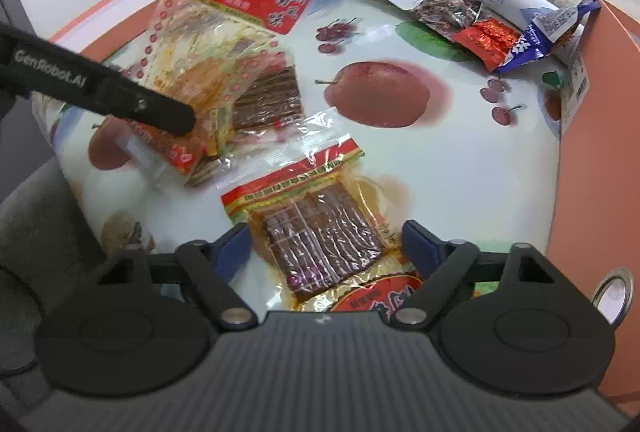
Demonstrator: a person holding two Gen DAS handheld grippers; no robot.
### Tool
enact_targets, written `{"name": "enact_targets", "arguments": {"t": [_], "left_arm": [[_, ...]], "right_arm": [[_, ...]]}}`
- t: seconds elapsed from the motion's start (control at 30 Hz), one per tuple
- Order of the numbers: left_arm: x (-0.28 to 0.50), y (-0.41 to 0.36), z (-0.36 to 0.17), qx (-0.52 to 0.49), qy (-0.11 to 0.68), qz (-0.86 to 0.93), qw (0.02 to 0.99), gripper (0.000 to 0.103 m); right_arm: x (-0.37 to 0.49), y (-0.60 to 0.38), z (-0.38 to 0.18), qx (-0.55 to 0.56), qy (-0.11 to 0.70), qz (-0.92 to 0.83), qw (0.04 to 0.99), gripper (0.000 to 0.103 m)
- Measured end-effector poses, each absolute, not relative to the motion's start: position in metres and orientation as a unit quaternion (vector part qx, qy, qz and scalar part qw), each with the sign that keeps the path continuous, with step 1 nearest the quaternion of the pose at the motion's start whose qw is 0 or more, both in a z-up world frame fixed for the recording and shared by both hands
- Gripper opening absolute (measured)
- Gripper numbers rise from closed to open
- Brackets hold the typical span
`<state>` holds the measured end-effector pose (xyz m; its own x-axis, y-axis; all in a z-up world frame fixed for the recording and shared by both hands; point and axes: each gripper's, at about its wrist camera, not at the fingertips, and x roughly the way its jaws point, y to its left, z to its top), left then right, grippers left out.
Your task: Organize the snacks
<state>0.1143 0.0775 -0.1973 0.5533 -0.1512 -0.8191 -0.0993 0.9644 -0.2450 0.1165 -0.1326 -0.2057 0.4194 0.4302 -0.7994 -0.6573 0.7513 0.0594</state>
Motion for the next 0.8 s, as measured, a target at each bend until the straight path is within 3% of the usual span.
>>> {"name": "enact_targets", "arguments": {"t": [0.2,0.57,0.6,0.67,0.8], "left_arm": [[0.112,0.076,-0.197,-0.135,0.471,-0.015,0.872,0.055],[0.106,0.076,-0.177,-0.143,0.456,-0.014,0.878,0.055],[0.107,0.075,-0.175,-0.144,0.455,-0.014,0.879,0.055],[0.107,0.072,-0.170,-0.144,0.453,-0.015,0.880,0.055],[0.110,0.065,-0.162,-0.137,0.449,-0.017,0.883,0.055]], "right_arm": [[0.106,-0.131,-0.200,-0.149,0.426,0.331,0.829,0.063],[0.096,-0.141,-0.181,-0.124,0.416,0.298,0.850,0.057],[0.095,-0.142,-0.179,-0.122,0.414,0.295,0.852,0.055],[0.095,-0.144,-0.173,-0.116,0.414,0.284,0.857,0.023],[0.100,-0.149,-0.168,-0.102,0.417,0.268,0.863,0.023]]}}
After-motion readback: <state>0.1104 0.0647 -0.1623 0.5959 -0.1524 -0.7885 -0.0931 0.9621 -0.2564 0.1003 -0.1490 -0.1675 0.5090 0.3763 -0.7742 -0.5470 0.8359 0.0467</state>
